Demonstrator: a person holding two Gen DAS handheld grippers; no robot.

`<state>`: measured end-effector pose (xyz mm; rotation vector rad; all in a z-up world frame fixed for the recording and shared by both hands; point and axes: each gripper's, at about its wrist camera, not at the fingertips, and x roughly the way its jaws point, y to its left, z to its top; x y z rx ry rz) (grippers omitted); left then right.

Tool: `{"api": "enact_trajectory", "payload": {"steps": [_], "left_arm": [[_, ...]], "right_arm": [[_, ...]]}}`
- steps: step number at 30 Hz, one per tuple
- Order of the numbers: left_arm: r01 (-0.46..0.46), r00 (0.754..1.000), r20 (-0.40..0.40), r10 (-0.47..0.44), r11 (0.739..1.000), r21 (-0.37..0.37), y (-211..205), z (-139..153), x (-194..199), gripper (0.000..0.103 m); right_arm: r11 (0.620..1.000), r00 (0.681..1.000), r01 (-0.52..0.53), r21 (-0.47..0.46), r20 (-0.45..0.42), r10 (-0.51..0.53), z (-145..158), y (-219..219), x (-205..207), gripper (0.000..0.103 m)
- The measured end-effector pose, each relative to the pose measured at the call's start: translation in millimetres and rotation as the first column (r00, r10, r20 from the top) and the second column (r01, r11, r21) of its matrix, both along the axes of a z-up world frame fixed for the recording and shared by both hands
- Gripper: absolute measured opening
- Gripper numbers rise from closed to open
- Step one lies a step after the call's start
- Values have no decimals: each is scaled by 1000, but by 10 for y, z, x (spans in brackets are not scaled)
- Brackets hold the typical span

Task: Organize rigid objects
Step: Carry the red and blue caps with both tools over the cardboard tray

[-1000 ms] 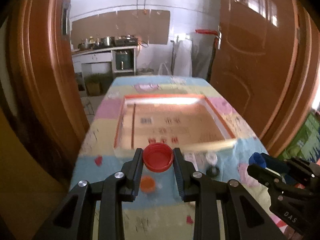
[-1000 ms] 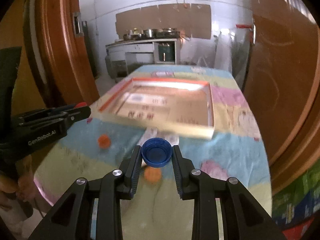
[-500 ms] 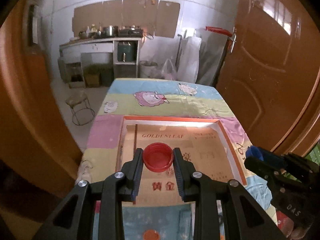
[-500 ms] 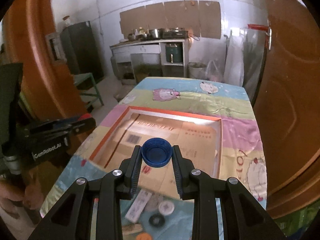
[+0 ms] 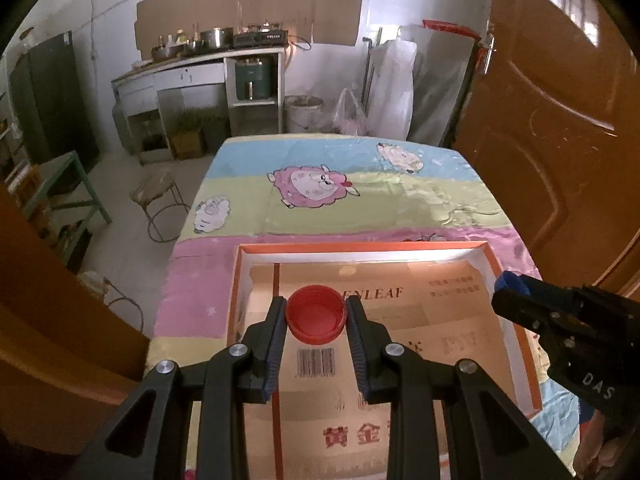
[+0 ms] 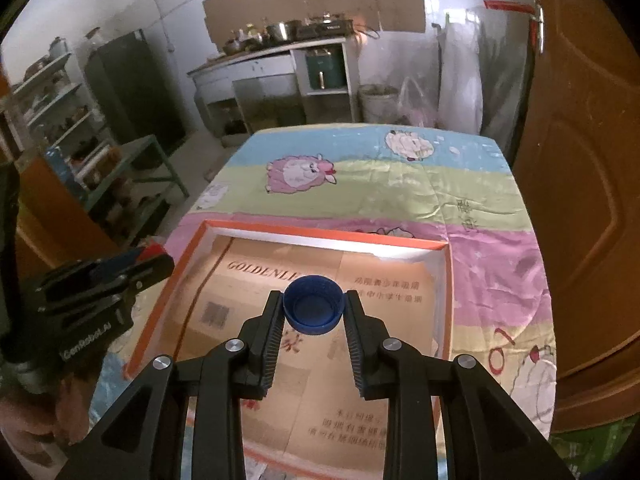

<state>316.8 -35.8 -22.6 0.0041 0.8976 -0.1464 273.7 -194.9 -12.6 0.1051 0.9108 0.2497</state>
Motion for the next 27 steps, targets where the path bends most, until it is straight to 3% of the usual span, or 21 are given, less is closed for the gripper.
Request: {"api": "enact_trajectory", "payload": {"steps": [14, 27], "left_arm": [[-26, 995, -95, 27, 1000, 12, -89, -482, 610, 30], [-29, 989, -142, 30, 1000, 9, -69, -810, 773, 30]], "right_arm": [[999, 993, 17, -33, -120, -21, -488, 21, 650, 31], [998, 986, 22, -59, -167, -31, -821, 9, 832, 31]]}}
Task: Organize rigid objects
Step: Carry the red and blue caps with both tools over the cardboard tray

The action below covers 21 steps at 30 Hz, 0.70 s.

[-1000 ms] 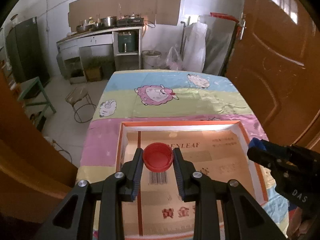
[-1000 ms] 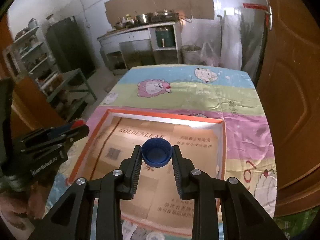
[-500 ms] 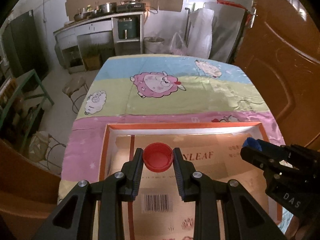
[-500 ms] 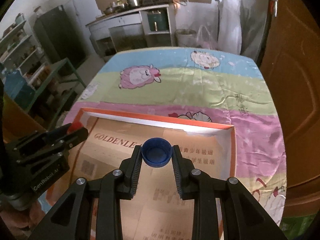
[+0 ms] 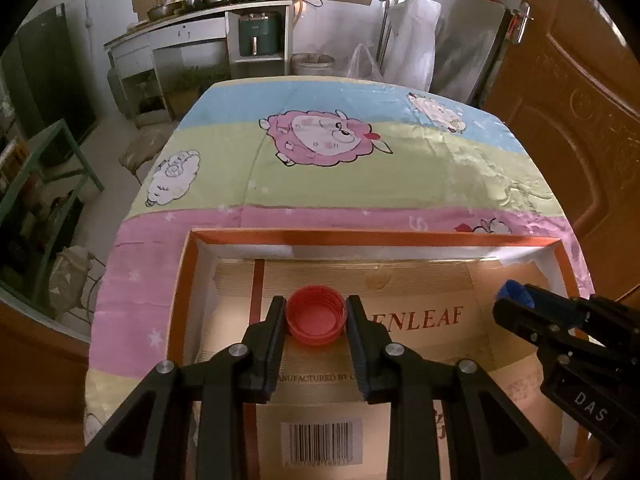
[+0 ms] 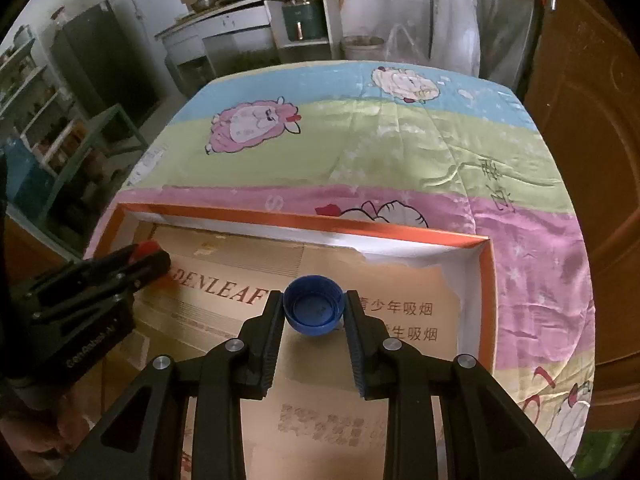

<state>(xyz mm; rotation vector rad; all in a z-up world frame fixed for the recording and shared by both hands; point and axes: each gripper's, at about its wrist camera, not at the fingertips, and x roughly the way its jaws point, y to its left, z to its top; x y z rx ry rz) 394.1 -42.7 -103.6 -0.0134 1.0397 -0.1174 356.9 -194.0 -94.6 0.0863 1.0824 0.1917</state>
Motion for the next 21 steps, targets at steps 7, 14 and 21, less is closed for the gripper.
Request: {"api": "enact_trajectory", "payload": {"steps": [7, 14, 21], "left_arm": [[6, 1000, 9, -6, 1000, 1, -12, -51, 1, 30], [26, 1000, 9, -26, 1000, 8, -29, -69, -28, 30], [-23, 1000, 22, 23, 999, 26, 29, -61, -51, 36]], "right_arm": [[1000, 1000, 1, -8, -9, -2, -85, -6, 20, 31], [1000, 1000, 3, 9, 0, -3, -101, -13, 5, 31], [1000, 1000, 13, 25, 7, -13, -83, -29, -31, 50]]}}
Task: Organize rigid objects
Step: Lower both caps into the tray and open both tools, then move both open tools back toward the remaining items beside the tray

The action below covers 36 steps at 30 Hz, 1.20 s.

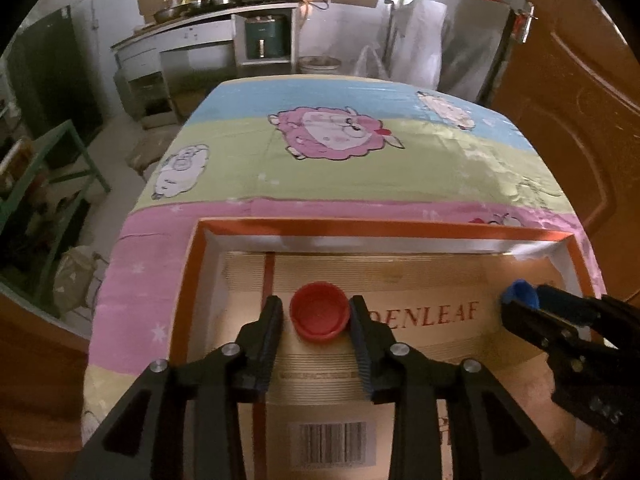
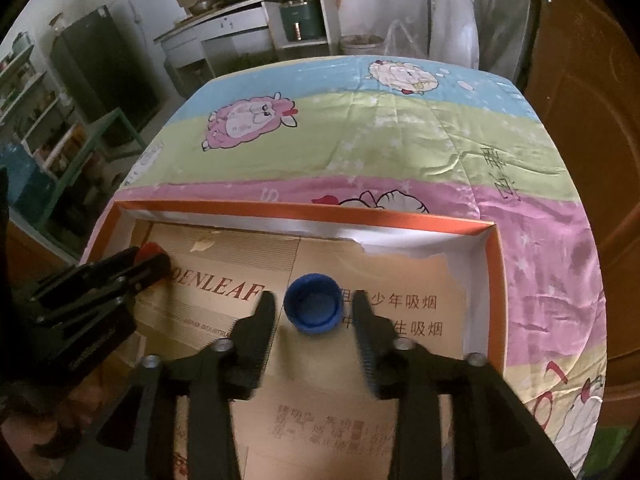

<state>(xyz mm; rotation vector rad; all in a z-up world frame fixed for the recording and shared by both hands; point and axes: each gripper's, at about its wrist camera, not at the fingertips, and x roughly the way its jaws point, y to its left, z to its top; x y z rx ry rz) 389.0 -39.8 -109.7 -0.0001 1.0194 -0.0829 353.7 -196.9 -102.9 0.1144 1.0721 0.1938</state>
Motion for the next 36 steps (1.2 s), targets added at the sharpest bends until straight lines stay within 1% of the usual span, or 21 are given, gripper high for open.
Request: {"api": "enact_trajectory", "payload": {"steps": [1, 6, 8, 12, 14, 18, 25, 29, 36], "left_arm": [[3, 1000, 3, -3, 1000, -5, 4, 9, 1, 36], [43, 999, 12, -42, 995, -95, 34, 82, -60, 37], [56, 998, 31, -53, 993, -104, 27, 144, -108, 41], [59, 998, 44, -53, 990, -131, 44, 255, -186, 41], [58, 997, 56, -51, 990, -131, 52, 322, -242, 41], [62, 995, 81, -54, 993, -103, 48, 424, -350, 41], [61, 992, 120, -50, 994, -94, 83, 607, -624, 41], [63, 988, 147, -52, 996, -69, 96, 722, -796, 41], [56, 983, 179, -39, 994, -90, 175, 882, -1110, 41]], "right_arm": [[1000, 1000, 1, -6, 4, -1, 11, 3, -13, 52], [1000, 1000, -2, -1, 25, 2, 89, -27, -100, 52], [1000, 999, 3, 11, 32, -4, 132, -53, -149, 52], [1000, 999, 9, 15, 50, -10, 214, -81, -248, 52], [1000, 998, 13, 23, 55, -15, 245, -95, -298, 52], [999, 998, 22, 33, 61, -24, 308, -121, -409, 52], [1000, 996, 19, 20, 83, -21, 448, -112, -640, 52], [1000, 995, 14, 10, 94, -15, 543, -84, -798, 52], [1000, 993, 3, -17, 118, -1, 686, 0, -1113, 52]]}}
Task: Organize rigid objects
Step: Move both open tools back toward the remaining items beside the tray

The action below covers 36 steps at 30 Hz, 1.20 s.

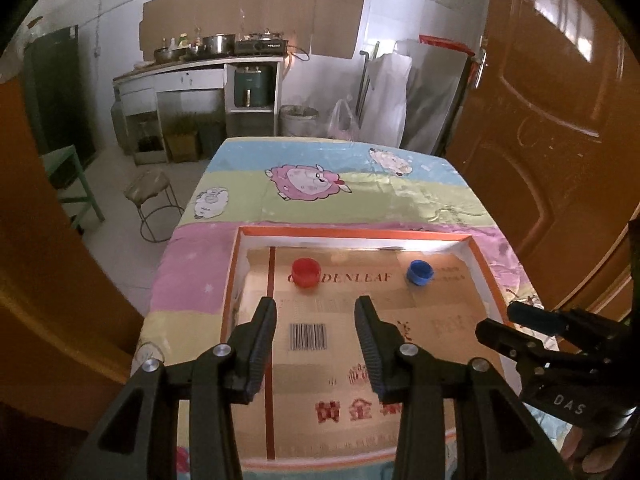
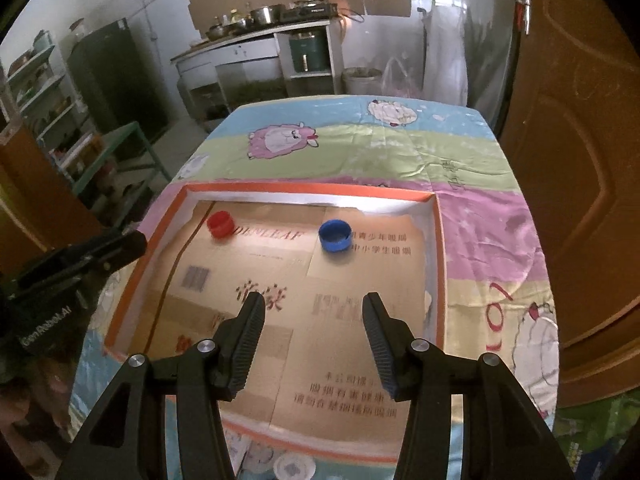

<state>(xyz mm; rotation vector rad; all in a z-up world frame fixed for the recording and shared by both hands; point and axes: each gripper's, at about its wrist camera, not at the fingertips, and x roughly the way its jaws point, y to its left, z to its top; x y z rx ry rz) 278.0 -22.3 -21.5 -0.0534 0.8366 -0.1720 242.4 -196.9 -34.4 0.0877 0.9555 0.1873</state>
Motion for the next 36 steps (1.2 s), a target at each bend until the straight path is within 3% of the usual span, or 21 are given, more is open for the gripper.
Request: {"api": "enact_trajectory", "payload": {"steps": [15, 23, 36], "left_arm": [[-64, 992, 112, 59, 997, 44, 168, 251, -640, 41], [-75, 981, 186, 58, 994, 84, 148, 382, -1024, 41], [-46, 966, 257, 23, 995, 84, 57, 504, -1622, 41]], "right_arm": [[999, 998, 2, -32, 57, -1, 228, 103, -622, 52], [999, 996, 7, -34, 86, -4, 263, 153, -918, 52], [998, 993, 47, -36, 113, -43, 355, 190, -1493, 52]]}}
